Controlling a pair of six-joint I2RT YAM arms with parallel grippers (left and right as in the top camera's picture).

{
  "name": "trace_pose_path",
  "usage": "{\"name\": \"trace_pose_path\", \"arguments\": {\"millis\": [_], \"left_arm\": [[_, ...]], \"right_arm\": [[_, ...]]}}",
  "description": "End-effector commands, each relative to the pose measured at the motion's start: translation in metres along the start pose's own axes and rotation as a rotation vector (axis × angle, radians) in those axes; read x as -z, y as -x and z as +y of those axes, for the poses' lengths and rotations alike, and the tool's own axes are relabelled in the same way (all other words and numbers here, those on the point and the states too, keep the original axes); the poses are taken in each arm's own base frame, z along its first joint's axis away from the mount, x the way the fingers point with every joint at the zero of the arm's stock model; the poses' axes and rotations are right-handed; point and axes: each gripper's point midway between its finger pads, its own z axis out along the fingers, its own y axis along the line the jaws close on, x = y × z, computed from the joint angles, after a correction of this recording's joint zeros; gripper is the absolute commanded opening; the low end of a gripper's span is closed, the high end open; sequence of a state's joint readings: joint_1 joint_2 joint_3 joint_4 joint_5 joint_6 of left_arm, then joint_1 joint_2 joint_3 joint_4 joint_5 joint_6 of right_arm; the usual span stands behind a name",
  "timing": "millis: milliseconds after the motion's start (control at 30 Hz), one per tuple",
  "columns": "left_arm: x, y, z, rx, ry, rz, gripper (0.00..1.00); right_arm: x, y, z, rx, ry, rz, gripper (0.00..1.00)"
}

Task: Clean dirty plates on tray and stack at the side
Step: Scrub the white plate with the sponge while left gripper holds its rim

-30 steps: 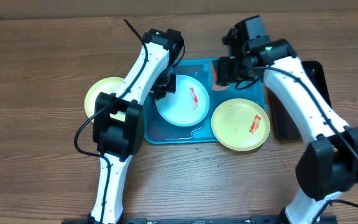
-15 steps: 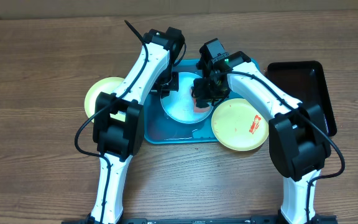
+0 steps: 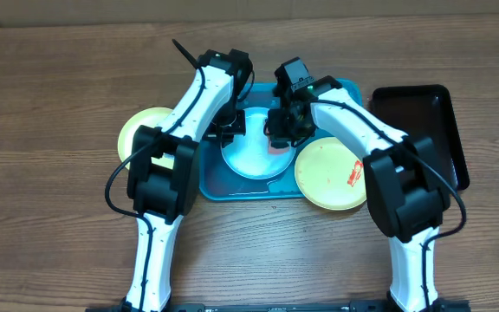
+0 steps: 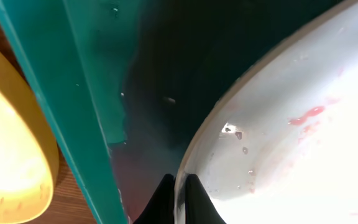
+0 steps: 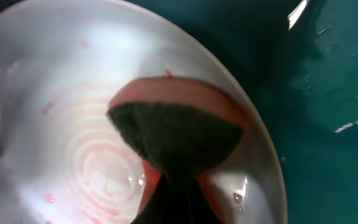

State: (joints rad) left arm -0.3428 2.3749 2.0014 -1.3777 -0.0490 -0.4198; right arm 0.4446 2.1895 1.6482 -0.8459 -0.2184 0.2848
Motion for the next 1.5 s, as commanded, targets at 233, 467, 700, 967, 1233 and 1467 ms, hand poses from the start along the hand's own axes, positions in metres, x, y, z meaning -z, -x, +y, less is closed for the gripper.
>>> {"name": "trace_pose_path", "arguments": {"millis": [233, 467, 700, 967, 1233, 1467], "left_arm": [[0.005, 0.006, 0.020, 0.082, -0.040, 0.004, 0.04], [0.006, 0.005, 0.014, 0.076, -0.061, 0.009, 0.04], [0.006, 0.003, 0.014, 0.075, -0.059, 0.014, 0.04], [0.006, 0.003, 0.014, 0.075, -0.058, 0.016, 0.04], [0.006, 0.003, 0.014, 0.075, -0.059, 0.014, 0.04], [0.006, 0.004, 0.014, 0.075, -0.059, 0.013, 0.04]], "right_arm": [[-0.012, -0.011, 0.013, -0.039, 0.106, 0.071, 0.04], [-0.012, -0.013, 0.050, 0.002, 0.234, 0.076, 0.04], [-0.016, 0.015, 0.028, -0.058, 0.091, -0.059, 0.04], [-0.011, 0.031, -0.021, -0.121, -0.112, -0.141, 0.04], [-0.015, -0.012, -0.007, -0.077, -0.051, 0.046, 0.04], [-0.014, -0.049, 0.050, 0.029, 0.177, 0.195, 0.04]]}}
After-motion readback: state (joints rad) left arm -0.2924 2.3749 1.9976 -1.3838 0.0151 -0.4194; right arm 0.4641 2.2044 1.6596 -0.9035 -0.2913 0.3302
